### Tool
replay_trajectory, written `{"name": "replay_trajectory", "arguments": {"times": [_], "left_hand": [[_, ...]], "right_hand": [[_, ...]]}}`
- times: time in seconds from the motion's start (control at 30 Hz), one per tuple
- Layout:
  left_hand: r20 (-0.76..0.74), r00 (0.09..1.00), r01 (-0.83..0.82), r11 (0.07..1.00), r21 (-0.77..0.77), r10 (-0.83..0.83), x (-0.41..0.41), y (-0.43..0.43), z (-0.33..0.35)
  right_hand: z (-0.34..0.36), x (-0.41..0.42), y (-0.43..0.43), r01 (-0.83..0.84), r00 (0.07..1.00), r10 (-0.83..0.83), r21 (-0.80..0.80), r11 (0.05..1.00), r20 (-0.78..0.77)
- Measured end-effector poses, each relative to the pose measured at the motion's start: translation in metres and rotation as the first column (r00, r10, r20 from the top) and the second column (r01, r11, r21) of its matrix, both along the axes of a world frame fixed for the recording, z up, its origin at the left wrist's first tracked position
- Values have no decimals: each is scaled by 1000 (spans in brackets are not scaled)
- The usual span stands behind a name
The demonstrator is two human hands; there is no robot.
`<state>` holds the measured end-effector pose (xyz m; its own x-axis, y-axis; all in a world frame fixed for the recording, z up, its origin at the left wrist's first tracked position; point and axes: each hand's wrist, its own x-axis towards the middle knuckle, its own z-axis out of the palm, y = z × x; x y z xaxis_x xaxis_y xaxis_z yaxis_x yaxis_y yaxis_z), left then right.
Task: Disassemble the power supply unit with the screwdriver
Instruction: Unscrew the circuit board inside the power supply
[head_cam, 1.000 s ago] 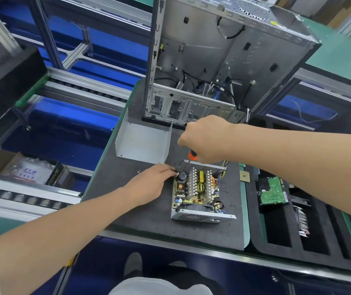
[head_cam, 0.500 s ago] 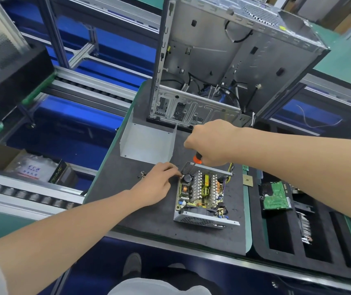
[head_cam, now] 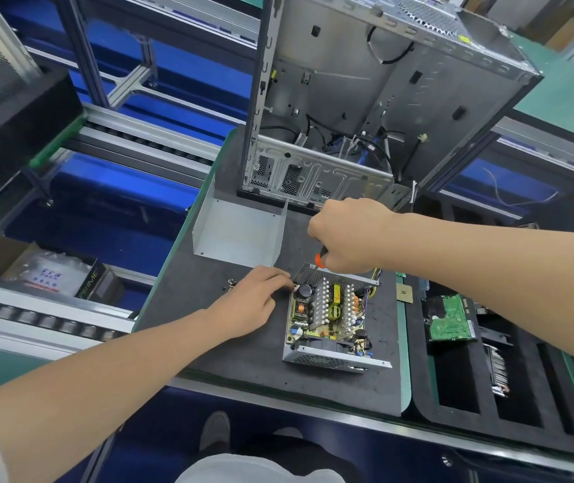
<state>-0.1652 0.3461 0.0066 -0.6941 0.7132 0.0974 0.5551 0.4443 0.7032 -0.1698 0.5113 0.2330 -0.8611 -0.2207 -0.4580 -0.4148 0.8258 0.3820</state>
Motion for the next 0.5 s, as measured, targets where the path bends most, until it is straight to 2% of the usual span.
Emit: {"name": "replay_trajectory", "arguments": {"times": [0.27, 0.5], "left_hand": [[-132, 990, 55, 998, -33, -59, 1, 0, -3], [-119, 992, 43, 999, -28, -46, 1, 3, -3]], "right_hand": [[0, 0, 1, 26, 999, -25, -15, 1000, 26], [2, 1, 1, 50, 998, -49, -31, 998, 29]]}}
